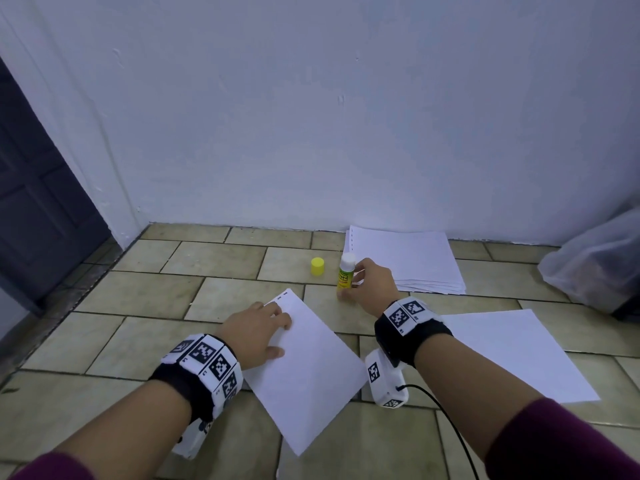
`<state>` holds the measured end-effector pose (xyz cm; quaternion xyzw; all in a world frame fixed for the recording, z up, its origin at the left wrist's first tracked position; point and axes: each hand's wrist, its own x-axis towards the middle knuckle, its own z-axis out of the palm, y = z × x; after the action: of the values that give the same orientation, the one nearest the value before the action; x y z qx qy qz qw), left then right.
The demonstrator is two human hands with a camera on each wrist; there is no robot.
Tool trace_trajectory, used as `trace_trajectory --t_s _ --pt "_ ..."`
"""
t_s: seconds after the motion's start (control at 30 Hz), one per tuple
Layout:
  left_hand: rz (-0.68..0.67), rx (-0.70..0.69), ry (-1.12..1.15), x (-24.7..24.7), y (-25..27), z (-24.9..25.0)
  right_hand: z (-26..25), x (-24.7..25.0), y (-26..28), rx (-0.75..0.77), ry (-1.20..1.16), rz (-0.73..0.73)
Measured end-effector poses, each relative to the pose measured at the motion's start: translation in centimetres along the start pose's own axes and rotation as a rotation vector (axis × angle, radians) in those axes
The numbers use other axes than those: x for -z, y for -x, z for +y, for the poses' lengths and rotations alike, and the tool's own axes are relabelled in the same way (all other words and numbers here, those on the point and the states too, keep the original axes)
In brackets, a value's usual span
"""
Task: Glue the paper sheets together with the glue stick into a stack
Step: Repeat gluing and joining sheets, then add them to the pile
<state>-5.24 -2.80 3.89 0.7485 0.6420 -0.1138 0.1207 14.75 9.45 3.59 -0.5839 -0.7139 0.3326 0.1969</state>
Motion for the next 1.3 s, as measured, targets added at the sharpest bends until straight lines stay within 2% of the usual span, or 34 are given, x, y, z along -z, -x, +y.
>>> trace_trajectory --t_s 0.07,0.17,0.27,0.33,0.43,0.5,0.7,0.8,0.9,1.0,1.13,1.3 --pt "0.009 -0.009 0.022 0.1 -0.1 -0.2 0.2 1.3 0.6 0.003 -0.039 0.008" --pt "-0.037 -0.049 0.073 0.2 -0.1 -0.8 1.4 4.6 2.3 0.060 -0.047 0.123" --pt "-0.047 -0.086 0.137 0.2 0.0 -1.3 4.0 8.8 4.4 0.046 0.102 0.175" --pt "-0.010 -0.099 0.165 -0.1 0.1 -1.5 6.2 10.9 5.9 -0.036 0.296 0.071" --pt "0.007 -0.098 0.182 -0.7 0.3 -1.5 9.6 12.1 8.5 -0.213 0.548 -0.270" --pt "-0.008 -0.071 0.165 -1.0 0.4 -1.1 11.1 11.8 10.0 -0.263 0.596 -0.408" --pt "-0.047 -0.108 0.082 -0.9 0.5 1.4 10.6 11.5 11.2 -0.231 0.657 -0.261" --pt "-0.040 -0.129 0.077 -0.9 0.7 2.9 7.9 12.0 11.7 -0.207 0.549 -0.217" --pt "-0.028 -0.164 0.050 -1.1 0.6 3.7 4.3 10.8 12.4 -0.102 0.390 -0.166" --pt "-0.020 -0.188 0.049 -1.4 0.3 4.2 2.1 6.9 12.4 -0.030 0.370 -0.241" --pt "0.011 -0.179 0.044 -1.5 0.3 4.6 0.7 1.6 11.6 -0.056 0.440 -0.331" --pt "0.045 -0.158 0.060 -1.9 0.6 4.5 0.4 -1.1 11.1 -0.102 0.356 -0.404"
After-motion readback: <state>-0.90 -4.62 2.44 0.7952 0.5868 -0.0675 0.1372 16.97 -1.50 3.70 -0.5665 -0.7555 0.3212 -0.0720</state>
